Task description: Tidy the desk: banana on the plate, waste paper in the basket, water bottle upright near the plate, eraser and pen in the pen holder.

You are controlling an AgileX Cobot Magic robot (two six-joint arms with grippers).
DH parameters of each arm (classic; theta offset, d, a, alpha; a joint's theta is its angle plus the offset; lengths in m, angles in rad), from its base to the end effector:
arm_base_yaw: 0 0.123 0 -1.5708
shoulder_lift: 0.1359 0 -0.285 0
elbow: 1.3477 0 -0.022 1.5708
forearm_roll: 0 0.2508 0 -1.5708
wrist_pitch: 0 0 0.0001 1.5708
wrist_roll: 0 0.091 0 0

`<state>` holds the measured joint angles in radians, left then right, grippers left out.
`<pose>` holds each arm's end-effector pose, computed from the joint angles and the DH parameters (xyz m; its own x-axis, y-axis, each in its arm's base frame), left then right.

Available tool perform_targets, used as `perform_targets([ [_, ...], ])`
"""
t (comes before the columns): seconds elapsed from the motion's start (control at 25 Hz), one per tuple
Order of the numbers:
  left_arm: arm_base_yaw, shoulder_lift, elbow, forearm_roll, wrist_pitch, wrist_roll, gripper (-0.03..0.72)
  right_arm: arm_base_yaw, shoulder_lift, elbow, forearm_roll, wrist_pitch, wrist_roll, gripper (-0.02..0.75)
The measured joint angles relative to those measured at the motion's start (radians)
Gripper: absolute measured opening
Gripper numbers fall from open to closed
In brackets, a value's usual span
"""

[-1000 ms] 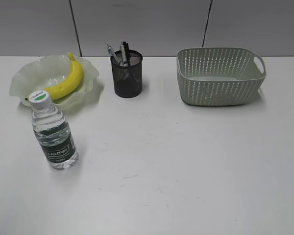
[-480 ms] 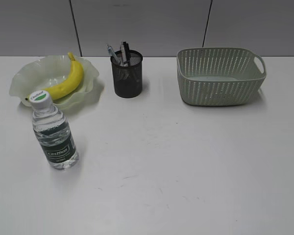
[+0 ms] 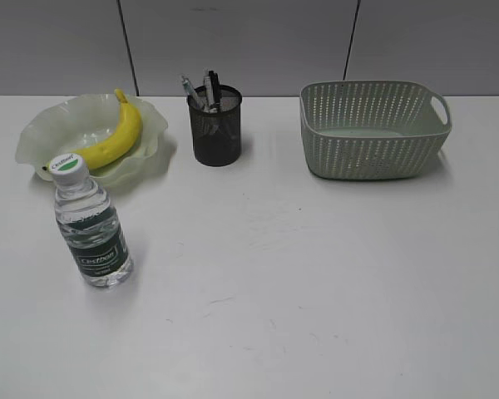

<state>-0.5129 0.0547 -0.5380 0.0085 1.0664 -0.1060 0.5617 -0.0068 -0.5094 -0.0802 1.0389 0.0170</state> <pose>-0.0002 0.0009 0.2876 -0.4618 0.1433 -0.8753 0.4403 0.8937 -0.0859 -0.0020 -0.0087 0.2818 -0.3445 -0.2448 -0.9063 -0.4866 0.8721 -0.0506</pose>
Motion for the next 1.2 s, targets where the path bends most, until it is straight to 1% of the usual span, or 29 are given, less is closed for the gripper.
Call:
perform_targets([
  [0.16,0.0,0.0,0.0,0.0,-0.006,0.005,0.244,-0.1,0.0,0.0,0.003,0.0,0.0,0.419],
  [0.4,0.0,0.0,0.0,0.0,-0.006,0.005,0.242,-0.349,0.0,0.0,0.003,0.0,0.0,0.419],
  [0.56,0.0,0.0,0.0,0.0,-0.006,0.005,0.239,-0.49,0.0,0.0,0.003,0.0,0.0,0.419],
  [0.64,0.0,0.0,0.0,0.0,-0.006,0.005,0.238,-0.528,0.0,0.0,0.003,0.0,0.0,0.419],
  [0.76,0.001,-0.015,0.0,0.0,-0.008,0.005,0.238,-0.542,0.0,0.0,0.003,-0.001,0.0,0.419],
  [0.8,0.012,-0.025,0.0,0.0,-0.01,0.005,0.238,-0.543,0.0,0.0,0.003,-0.001,0.0,0.419],
  [0.92,0.09,-0.059,0.0,0.0,-0.01,0.005,0.238,-0.543,0.0,0.0,0.003,-0.001,0.0,0.419],
  [1.16,0.312,-0.06,0.0,0.0,-0.01,0.005,0.238,-0.543,0.0,0.0,0.004,-0.001,0.0,0.419],
  [1.2,0.339,-0.06,0.0,0.0,-0.01,0.005,0.238,-0.543,0.0,0.0,0.004,-0.001,0.0,0.419],
])
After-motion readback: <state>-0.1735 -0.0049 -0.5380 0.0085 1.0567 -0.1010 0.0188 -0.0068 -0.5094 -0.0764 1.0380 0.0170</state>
